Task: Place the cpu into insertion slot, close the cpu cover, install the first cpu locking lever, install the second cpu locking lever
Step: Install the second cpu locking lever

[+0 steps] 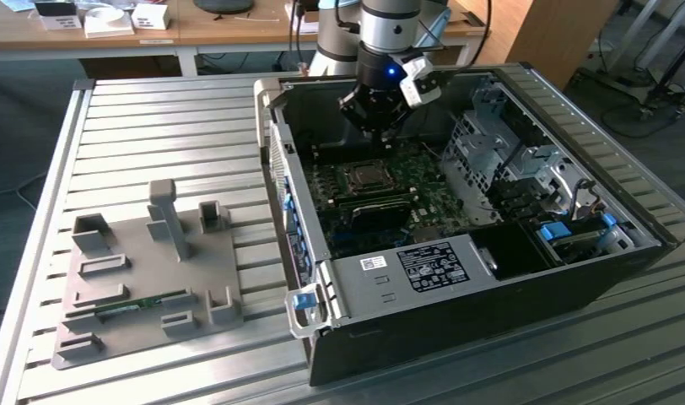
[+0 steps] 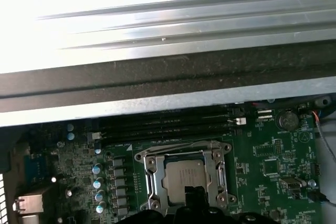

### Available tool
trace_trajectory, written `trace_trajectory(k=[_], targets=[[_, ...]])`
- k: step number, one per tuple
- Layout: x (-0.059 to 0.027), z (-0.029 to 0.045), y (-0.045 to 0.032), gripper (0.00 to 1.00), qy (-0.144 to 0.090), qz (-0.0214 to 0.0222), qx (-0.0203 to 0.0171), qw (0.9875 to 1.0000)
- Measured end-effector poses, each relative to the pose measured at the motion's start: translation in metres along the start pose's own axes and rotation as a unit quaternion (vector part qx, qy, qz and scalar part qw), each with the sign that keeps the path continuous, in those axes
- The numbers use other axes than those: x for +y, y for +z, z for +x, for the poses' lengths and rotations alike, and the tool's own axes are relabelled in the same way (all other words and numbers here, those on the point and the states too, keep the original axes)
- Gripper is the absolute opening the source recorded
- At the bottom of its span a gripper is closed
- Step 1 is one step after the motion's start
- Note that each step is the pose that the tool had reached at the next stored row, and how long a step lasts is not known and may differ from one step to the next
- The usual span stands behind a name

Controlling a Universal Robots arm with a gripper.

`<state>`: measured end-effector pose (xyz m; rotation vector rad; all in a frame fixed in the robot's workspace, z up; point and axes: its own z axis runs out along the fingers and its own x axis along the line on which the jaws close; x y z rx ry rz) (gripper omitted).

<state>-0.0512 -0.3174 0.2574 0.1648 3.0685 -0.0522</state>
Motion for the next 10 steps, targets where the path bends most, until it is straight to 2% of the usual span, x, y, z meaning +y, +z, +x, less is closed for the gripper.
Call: trace_trajectory(k=[2,5,8,10], targets=[[-0.0002,-0.0002,-0.0015,0.11,0.0,-0.0013,0.0003,1.0],[-0.0008,-0.0002,-0.0015,0.11,0.0,-0.0061,0.0009,1.0],[-0.0025,-0.0004,-0.0015,0.11,0.001,-0.0184,0.0023,0.9998],[-0.0031,-0.0005,-0.0015,0.11,0.001,-0.0215,0.0026,0.9998]])
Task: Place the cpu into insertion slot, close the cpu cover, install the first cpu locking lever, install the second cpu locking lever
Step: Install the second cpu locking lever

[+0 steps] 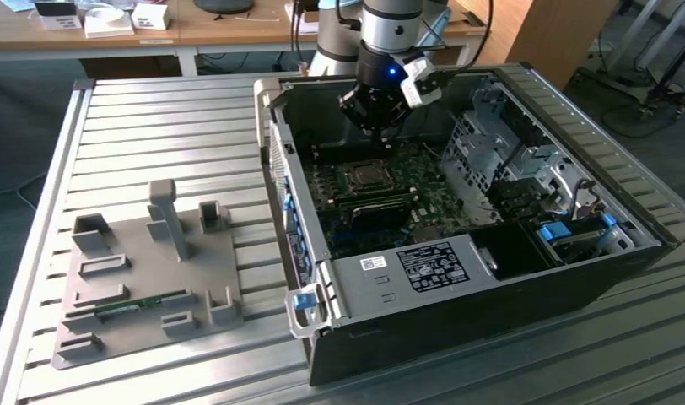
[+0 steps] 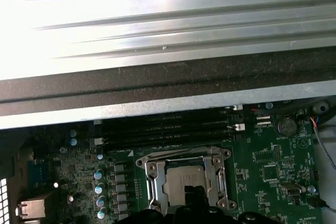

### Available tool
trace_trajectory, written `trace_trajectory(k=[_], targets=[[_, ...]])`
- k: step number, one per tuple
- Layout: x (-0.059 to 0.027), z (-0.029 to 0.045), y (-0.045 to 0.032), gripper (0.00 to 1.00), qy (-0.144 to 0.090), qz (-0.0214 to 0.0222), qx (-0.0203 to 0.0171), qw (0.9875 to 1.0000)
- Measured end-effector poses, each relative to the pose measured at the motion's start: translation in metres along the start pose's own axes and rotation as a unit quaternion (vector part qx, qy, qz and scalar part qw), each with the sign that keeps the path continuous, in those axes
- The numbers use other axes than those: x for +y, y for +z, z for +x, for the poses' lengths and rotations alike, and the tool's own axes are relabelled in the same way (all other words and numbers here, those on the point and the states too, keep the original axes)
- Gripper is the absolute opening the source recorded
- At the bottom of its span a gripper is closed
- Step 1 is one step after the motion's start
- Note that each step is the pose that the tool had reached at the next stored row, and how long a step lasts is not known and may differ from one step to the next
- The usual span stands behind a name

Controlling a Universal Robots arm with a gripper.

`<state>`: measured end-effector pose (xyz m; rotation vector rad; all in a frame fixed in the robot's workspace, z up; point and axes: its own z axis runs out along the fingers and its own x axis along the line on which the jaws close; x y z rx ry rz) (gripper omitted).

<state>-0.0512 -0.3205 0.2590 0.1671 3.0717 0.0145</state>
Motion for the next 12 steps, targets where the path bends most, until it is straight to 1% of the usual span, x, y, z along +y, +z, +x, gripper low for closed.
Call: trace_trajectory(k=[8,12], targets=[[-0.0043,-0.0005,-0.0005,0.11,0.0,-0.0002,0.0,1.0],[-0.0044,-0.0005,-0.0005,0.11,0.0,-0.0001,0.0001,1.0]])
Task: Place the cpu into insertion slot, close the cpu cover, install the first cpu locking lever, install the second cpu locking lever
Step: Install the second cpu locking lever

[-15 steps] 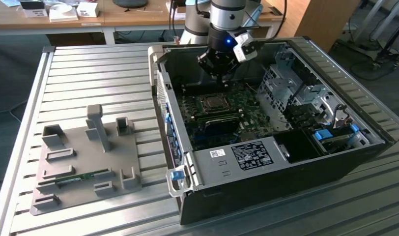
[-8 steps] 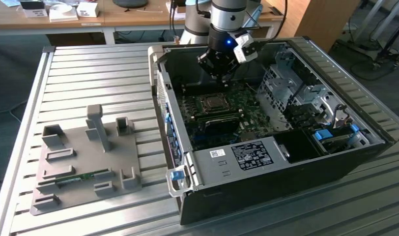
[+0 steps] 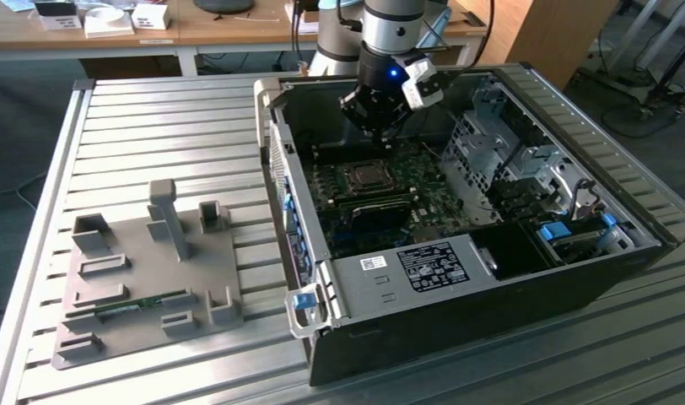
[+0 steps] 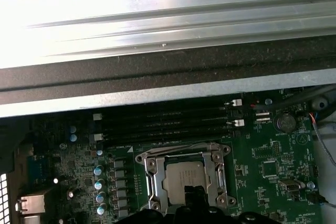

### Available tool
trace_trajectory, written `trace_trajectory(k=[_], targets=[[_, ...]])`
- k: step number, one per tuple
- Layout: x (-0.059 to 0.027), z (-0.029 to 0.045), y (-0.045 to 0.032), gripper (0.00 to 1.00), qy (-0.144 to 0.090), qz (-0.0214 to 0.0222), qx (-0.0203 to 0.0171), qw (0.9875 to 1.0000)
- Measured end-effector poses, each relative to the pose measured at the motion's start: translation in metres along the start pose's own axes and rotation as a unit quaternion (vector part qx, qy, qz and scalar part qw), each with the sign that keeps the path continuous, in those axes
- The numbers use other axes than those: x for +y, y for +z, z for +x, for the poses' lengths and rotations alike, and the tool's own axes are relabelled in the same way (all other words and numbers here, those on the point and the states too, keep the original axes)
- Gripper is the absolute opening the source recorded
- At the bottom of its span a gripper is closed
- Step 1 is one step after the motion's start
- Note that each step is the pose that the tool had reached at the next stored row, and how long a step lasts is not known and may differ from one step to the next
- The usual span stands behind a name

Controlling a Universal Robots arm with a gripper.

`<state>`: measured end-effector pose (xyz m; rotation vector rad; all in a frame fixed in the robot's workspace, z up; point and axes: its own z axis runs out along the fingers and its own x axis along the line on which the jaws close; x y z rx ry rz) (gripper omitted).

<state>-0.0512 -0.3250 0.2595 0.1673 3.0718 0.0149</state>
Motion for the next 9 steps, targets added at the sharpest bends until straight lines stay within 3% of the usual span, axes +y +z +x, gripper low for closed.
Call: trace_trajectory(k=[9], targets=[[0.0,-0.0003,-0.0047,0.11,0.0,0.0,0.0002,1.0]])
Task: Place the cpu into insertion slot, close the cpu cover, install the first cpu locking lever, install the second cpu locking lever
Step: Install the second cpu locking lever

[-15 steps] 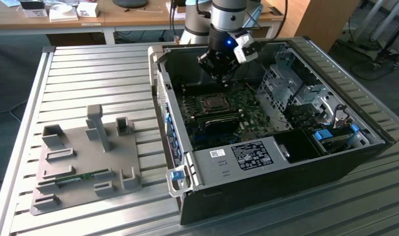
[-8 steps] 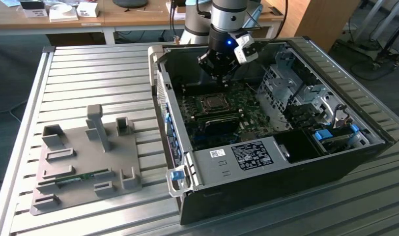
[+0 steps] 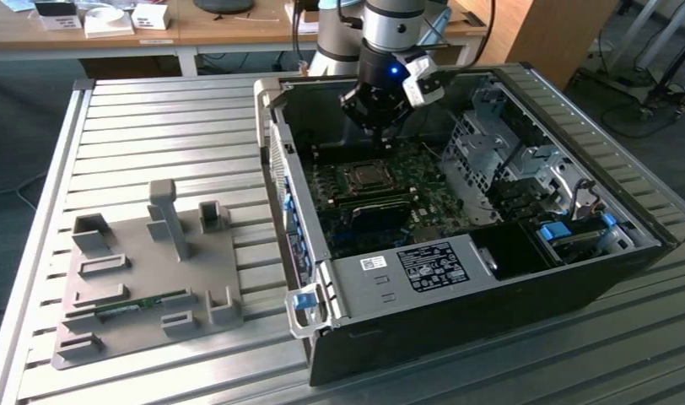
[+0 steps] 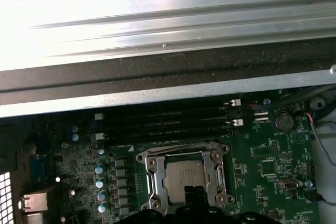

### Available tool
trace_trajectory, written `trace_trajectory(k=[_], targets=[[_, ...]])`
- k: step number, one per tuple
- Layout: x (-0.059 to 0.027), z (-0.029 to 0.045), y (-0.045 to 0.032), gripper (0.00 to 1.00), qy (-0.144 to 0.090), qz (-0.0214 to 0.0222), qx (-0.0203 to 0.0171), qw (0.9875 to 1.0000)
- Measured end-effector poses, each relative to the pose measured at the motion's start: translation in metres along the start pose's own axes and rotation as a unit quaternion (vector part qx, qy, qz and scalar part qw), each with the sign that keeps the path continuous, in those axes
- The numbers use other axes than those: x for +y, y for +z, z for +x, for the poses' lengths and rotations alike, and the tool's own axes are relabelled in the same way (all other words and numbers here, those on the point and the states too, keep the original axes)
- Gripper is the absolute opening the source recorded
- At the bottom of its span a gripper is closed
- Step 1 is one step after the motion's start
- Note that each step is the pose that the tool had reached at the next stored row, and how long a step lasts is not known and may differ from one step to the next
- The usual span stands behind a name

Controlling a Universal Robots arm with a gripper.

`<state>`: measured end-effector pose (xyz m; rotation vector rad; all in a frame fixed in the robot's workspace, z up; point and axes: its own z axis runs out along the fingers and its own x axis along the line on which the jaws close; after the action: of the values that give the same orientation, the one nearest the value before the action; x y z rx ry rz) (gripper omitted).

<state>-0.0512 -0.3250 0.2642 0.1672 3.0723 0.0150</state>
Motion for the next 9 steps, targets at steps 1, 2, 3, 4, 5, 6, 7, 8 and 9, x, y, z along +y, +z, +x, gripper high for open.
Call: trace_trajectory(k=[1,2,3,4,5,6,7,8,9], targets=[[0.0,-0.0001,-0.0013,0.11,0.0,0.0001,0.0001,1.0],[0.0,-0.0001,-0.0025,0.11,0.0,0.0001,0.0002,1.0],[0.0,-0.0002,-0.003,0.11,0.0,0.0001,0.0002,1.0],[0.0001,-0.0002,-0.003,0.11,0.0,0.0,0.0002,1.0],[0.0001,-0.0002,-0.003,0.11,0.0,-0.0001,0.0002,1.0],[0.0001,-0.0002,-0.003,0.11,0.0,-0.0001,0.0002,1.0],[0.0,-0.0002,-0.0031,0.11,0.0,0.0,0.0002,1.0],[0.0,-0.0002,-0.0032,0.11,0.0,0.0001,0.0002,1.0],[0.0001,-0.0002,-0.0032,0.11,0.0,0.0,0.0002,1.0]])
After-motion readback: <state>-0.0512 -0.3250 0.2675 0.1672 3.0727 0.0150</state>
